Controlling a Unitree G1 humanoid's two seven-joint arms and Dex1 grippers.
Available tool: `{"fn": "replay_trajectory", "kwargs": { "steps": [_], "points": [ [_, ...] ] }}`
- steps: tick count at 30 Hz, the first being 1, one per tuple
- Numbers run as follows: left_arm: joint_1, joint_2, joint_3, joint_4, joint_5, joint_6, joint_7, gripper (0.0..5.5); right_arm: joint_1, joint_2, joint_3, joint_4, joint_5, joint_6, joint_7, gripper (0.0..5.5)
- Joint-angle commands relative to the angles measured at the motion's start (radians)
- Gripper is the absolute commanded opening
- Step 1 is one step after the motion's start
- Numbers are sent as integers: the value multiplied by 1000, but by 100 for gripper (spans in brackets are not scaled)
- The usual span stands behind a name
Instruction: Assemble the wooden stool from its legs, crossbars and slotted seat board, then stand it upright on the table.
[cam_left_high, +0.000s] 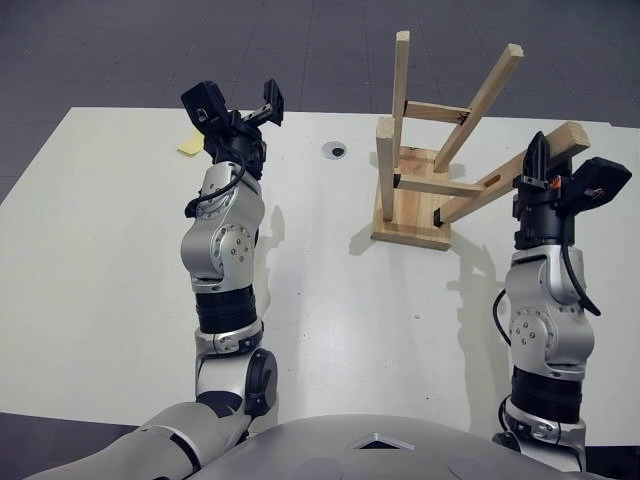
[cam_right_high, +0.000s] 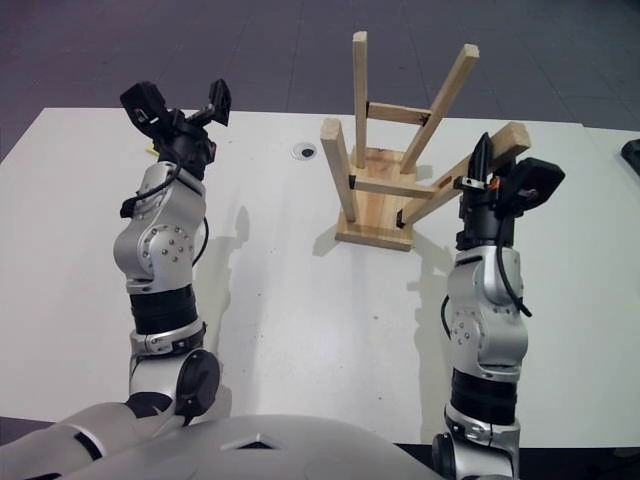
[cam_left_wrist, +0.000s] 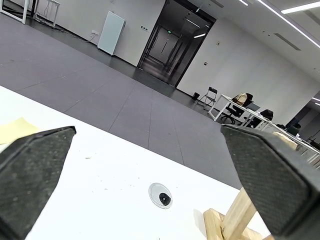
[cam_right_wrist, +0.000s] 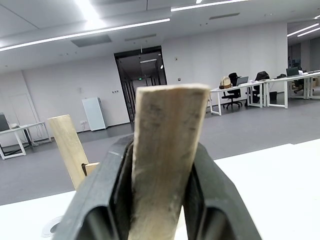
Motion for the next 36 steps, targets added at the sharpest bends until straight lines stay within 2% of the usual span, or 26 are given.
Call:
{"fn": "replay_trajectory", "kwargs": {
  "steps": [1, 19, 22, 29, 32, 36],
  "points": [
    [-21, 6, -15, -2, -9, 34, -13, 540, 214, 28, 15, 286, -90, 78, 19, 110],
    [-60, 8, -118, 25, -67, 64, -216, 540, 79, -18, 163, 480, -204, 176, -32, 110],
    [-68, 4, -124, 31, -65, 66, -227, 540, 62, 3, 134, 477, -143, 210, -50, 110],
    [-76, -1, -131, 38, -62, 73, -241, 540, -65, -33, 91, 358, -67, 381, -103, 110],
    [-74, -5, -133, 38, -63, 74, -242, 540, -104, -57, 118, 350, -83, 428, -89, 110],
    [-73, -8, -140, 53, -61, 71, -248, 540, -110, -27, 102, 383, -43, 479, -98, 110]
  ]
}}
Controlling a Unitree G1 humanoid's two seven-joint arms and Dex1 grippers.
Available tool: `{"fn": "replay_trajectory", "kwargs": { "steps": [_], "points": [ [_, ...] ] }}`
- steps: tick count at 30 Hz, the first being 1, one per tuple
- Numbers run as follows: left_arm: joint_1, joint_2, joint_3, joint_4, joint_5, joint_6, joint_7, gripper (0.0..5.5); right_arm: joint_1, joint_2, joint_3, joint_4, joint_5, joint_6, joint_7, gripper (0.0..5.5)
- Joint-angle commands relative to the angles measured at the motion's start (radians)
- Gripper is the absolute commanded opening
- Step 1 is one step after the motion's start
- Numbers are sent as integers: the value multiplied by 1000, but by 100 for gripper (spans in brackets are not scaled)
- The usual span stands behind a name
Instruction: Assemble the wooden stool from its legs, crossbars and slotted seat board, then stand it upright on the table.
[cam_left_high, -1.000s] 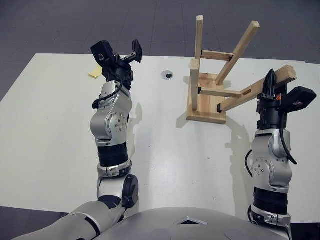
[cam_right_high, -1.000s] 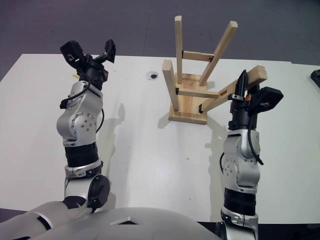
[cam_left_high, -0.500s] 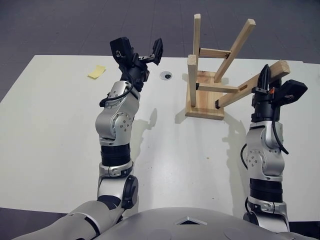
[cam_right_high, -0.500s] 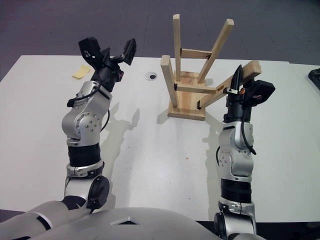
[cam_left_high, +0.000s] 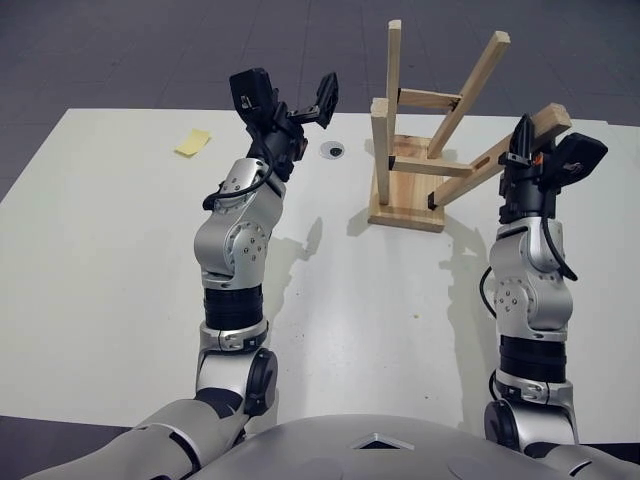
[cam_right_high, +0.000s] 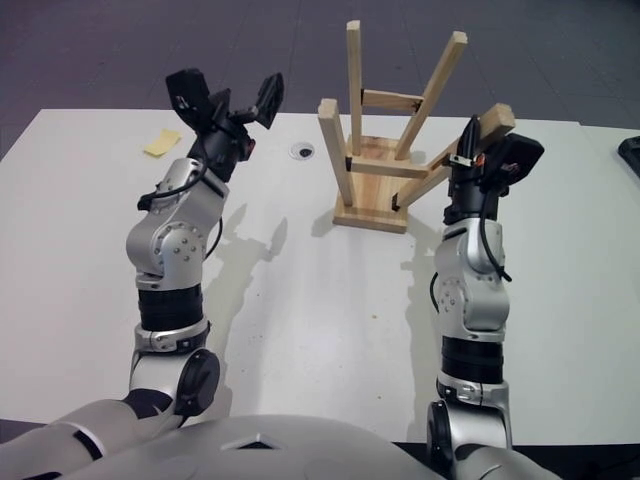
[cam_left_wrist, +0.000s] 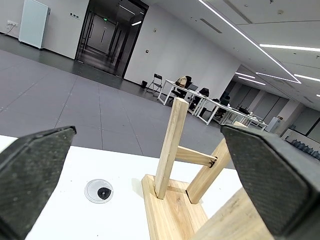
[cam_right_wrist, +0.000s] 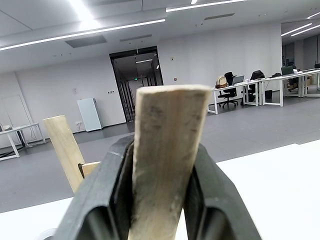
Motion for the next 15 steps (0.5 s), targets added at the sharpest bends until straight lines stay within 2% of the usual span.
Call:
{"fn": "replay_trajectory", "kwargs": {
  "steps": [1, 15],
  "points": [
    [-56, -13, -38, 47, -18, 45, -26, 540, 121, -3, 68, 211, -36, 408, -19, 110],
    [-71, -4, -22, 97, -2, 29, -22, 540, 346, -117, 268, 210, -136, 333, 120, 114]
  ]
}}
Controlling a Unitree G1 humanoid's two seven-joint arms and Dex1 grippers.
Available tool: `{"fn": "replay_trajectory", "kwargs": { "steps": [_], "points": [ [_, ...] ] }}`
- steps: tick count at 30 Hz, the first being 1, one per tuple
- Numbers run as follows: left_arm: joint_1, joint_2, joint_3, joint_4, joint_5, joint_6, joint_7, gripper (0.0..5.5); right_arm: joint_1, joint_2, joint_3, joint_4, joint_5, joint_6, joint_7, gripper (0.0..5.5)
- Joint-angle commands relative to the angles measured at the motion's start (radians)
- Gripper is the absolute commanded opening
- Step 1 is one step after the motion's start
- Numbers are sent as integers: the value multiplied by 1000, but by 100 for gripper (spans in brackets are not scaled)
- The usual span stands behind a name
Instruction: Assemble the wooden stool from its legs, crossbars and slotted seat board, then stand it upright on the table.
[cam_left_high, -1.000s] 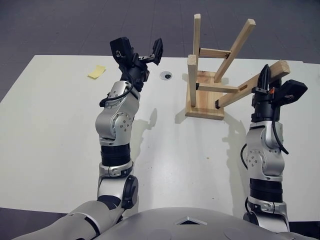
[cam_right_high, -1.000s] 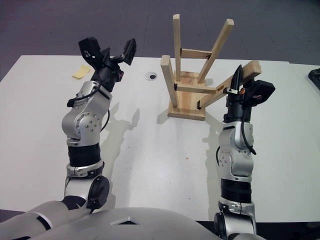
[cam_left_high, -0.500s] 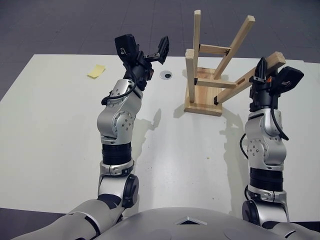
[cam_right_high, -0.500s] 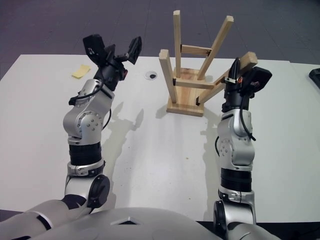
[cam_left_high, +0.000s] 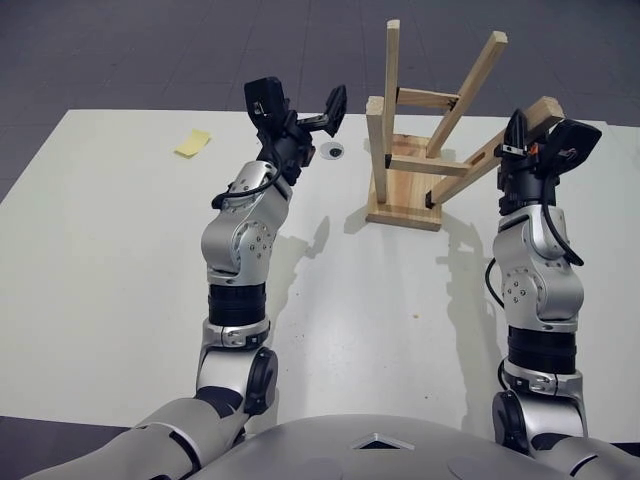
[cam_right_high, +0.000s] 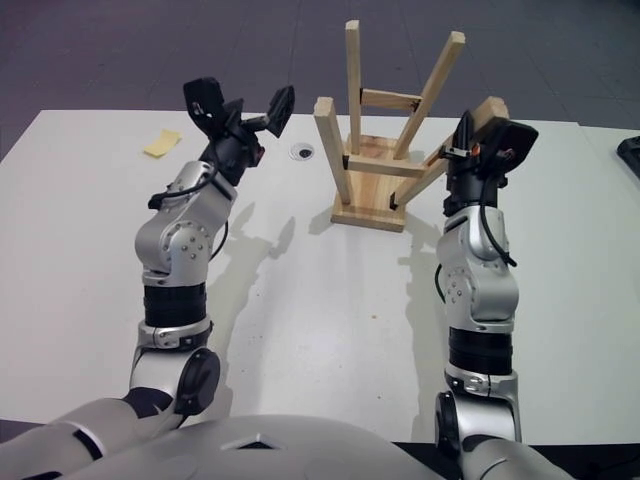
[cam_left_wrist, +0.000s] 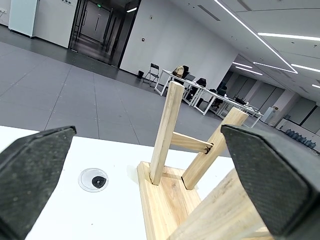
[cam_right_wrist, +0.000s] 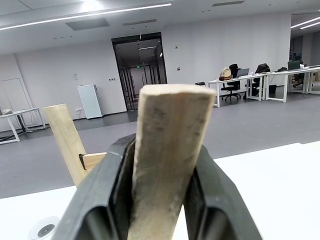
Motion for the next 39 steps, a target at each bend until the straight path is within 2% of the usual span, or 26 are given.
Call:
{"fn": "replay_trajectory", "kwargs": {
  "steps": [1, 13, 19, 23, 26, 29, 33, 36, 39],
  "points": [
    [-58, 1, -12, 30, -3, 25, -4, 540, 351, -69, 245, 230, -148, 265, 132, 114],
    [-74, 17, -26, 49, 3, 26, -32, 540, 359, -115, 362, 334, -189, 197, 159, 120],
    [-73, 24, -35, 38, 13, 25, -38, 540, 356, -124, 373, 359, -180, 177, 153, 121],
    [-115, 164, -50, -152, 123, -110, -78, 540, 332, -126, 351, 373, -174, 169, 141, 121],
    [-146, 310, -195, -325, 257, -184, -208, 540, 330, -134, 341, 367, -166, 168, 142, 121],
    [-144, 409, -445, -319, 478, -289, -322, 540, 326, -140, 332, 373, -162, 163, 144, 121],
    [-136, 451, -757, -106, 786, -444, -394, 540, 319, -142, 327, 376, -156, 159, 141, 121],
    [-142, 463, -891, 28, 926, -491, -453, 540, 314, -142, 329, 379, -154, 155, 142, 121],
    [-166, 407, -972, 182, 1031, -512, -434, 540, 311, -140, 331, 374, -150, 156, 140, 121]
  ]
}}
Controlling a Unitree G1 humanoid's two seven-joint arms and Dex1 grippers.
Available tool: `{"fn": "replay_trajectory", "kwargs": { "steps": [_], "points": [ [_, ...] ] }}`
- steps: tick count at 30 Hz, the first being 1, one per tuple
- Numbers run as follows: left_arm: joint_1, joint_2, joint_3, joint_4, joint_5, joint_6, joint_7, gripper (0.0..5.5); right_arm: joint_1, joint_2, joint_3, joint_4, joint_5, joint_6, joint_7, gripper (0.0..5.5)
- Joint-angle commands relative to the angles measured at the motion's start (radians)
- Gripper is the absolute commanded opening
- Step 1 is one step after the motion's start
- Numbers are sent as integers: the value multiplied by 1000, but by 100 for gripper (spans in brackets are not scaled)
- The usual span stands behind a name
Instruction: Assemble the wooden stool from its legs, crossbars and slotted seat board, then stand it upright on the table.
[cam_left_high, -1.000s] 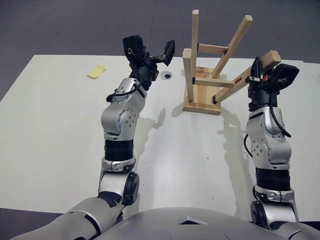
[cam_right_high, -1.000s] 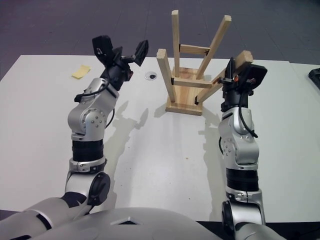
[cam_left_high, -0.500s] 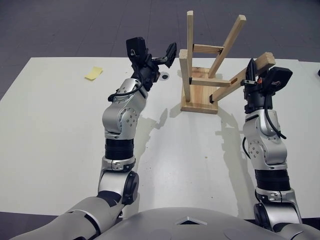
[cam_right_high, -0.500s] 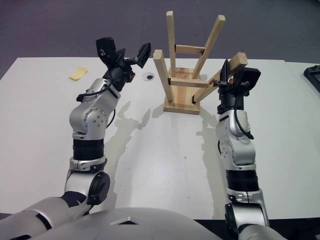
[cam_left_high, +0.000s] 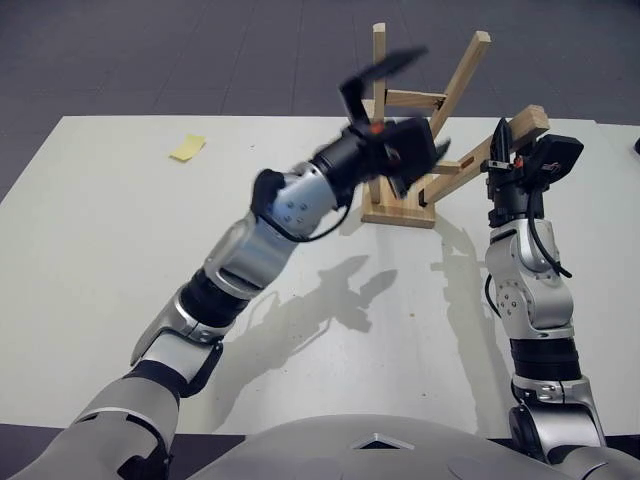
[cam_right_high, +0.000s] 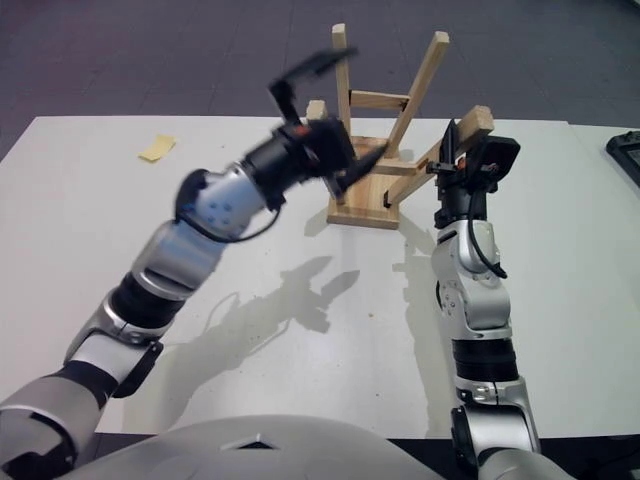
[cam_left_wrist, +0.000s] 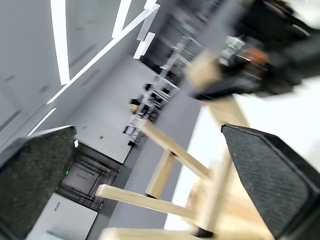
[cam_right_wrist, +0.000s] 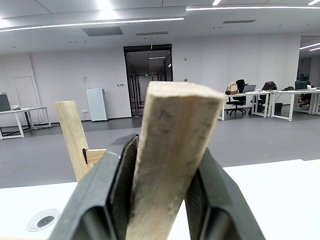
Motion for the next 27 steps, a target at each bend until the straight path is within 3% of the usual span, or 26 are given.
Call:
{"fn": "replay_trajectory", "kwargs": {
  "steps": [1, 10, 19, 27],
  "points": [
    [-75, -25, -244, 307, 279, -95, -36, 540, 262, -64, 215, 307, -161, 334, 137, 121],
    [-187, -219, -165, 642, 368, -69, 262, 540, 242, -55, 217, 302, -146, 322, 145, 121],
    [-221, -275, -124, 769, 395, -78, 472, 540, 231, -52, 223, 298, -143, 319, 147, 121],
    [-277, -335, -125, 966, 376, -107, 498, 399, 216, -57, 229, 274, -135, 327, 150, 121]
  ]
}}
